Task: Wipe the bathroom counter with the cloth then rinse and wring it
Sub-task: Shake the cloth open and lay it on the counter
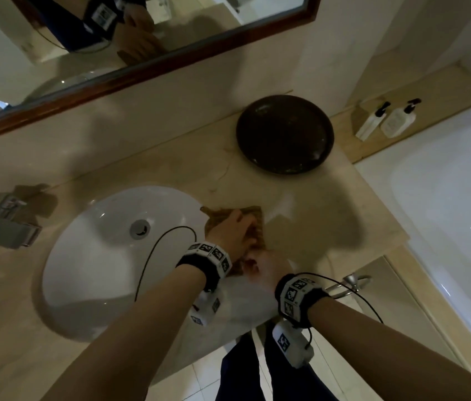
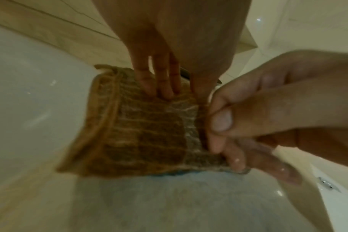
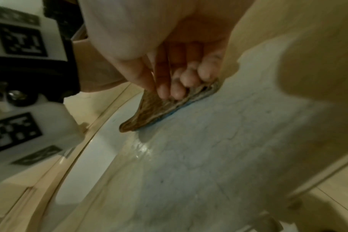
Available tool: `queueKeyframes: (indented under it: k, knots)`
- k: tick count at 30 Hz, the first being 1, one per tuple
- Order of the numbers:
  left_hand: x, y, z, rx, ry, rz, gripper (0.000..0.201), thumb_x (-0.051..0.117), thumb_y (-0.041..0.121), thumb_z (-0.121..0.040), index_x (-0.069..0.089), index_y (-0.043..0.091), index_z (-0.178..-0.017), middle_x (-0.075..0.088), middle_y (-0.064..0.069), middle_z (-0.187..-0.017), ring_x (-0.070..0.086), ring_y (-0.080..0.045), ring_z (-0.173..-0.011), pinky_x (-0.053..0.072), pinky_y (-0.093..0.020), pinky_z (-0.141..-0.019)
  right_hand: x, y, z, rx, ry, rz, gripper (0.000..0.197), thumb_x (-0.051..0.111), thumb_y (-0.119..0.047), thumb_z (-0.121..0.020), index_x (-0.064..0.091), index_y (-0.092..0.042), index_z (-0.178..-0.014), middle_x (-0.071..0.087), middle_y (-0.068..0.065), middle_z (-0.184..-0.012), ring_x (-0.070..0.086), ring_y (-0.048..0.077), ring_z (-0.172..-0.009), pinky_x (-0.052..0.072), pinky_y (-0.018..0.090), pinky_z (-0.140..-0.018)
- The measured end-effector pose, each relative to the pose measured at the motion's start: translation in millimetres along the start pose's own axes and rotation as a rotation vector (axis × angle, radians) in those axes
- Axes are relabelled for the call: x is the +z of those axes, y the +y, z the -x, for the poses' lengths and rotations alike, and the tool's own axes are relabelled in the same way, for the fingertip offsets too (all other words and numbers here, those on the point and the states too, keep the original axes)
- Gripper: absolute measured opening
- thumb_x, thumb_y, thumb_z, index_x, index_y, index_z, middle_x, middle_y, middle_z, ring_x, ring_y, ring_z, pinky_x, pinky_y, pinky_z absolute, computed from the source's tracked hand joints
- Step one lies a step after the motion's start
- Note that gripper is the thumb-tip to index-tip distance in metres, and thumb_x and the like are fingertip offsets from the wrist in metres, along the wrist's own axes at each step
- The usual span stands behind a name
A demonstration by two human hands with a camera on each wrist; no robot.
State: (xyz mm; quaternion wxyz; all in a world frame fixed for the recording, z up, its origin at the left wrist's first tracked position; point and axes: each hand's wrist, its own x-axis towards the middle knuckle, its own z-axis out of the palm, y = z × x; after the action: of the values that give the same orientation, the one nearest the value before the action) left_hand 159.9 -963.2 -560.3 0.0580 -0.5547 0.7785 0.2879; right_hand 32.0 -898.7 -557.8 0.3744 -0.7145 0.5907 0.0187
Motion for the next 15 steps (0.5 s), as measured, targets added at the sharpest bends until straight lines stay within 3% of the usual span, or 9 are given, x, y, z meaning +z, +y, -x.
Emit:
queueKeyframes:
  k: [3, 6, 9, 11, 15]
  knots:
    - [9, 8, -12, -0.051, -0.077, -0.112, 0.053, 0.062, 0.048, -0.085, 0.038, 0.027, -0.127, 0.036, -0.006, -0.128, 0.051, -0.030, -0.106, 0.049, -0.045, -0.085, 5, 6, -3, 0.009, -0.029, 0.017, 0.020, 0.057, -0.027, -0.086, 0.067, -0.014, -0.096, 0.070, 0.006, -0.090, 0.064, 0.025, -0.081, 0.050, 0.029, -0.071]
    - [9, 7, -20, -0.067, -0.107, -0.151, 0.055, 0.062, 0.051, -0.083, 0.035, 0.026, -0.125, 0.034, -0.007, -0.127, 0.053, -0.031, -0.103, 0.050, -0.047, -0.082, 5, 9, -2, 0.063, -0.032, -0.032, 0.020, 0.055, -0.029, -0.089, 0.066, -0.013, -0.095, 0.068, 0.005, -0.091, 0.064, 0.023, -0.084, 0.047, 0.027, -0.070]
    - [-5, 4, -28, -0.057, -0.035, -0.057, 0.047, 0.060, 0.043, -0.088, 0.040, 0.021, -0.125, 0.039, -0.007, -0.124, 0.053, -0.030, -0.102, 0.048, -0.046, -0.086, -6, 16, 6, 0.252, 0.119, -0.043, 0.028, 0.046, -0.042, -0.095, 0.059, -0.018, -0.089, 0.063, 0.002, -0.083, 0.059, 0.019, -0.075, 0.042, 0.026, -0.063]
    - [-13, 2, -36, -0.047, 0.063, -0.068, 0.045, 0.062, 0.034, -0.089, 0.043, 0.020, -0.127, 0.042, -0.007, -0.125, 0.050, -0.028, -0.106, 0.044, -0.044, -0.092, -10, 24, 12, 0.357, 0.184, -0.117, 0.027, 0.052, -0.048, -0.091, 0.056, -0.021, -0.090, 0.064, 0.001, -0.086, 0.060, 0.018, -0.075, 0.047, 0.028, -0.063]
    - [-20, 0, -50, -0.016, -0.048, -0.218, 0.057, 0.067, 0.033, -0.085, 0.038, 0.023, -0.132, 0.043, -0.006, -0.129, 0.047, -0.028, -0.113, 0.040, -0.043, -0.094, -2, 27, 10, 0.377, 0.069, -0.039, 0.032, 0.055, -0.049, -0.087, 0.052, -0.021, -0.102, 0.061, 0.001, -0.098, 0.060, 0.022, -0.086, 0.051, 0.033, -0.071]
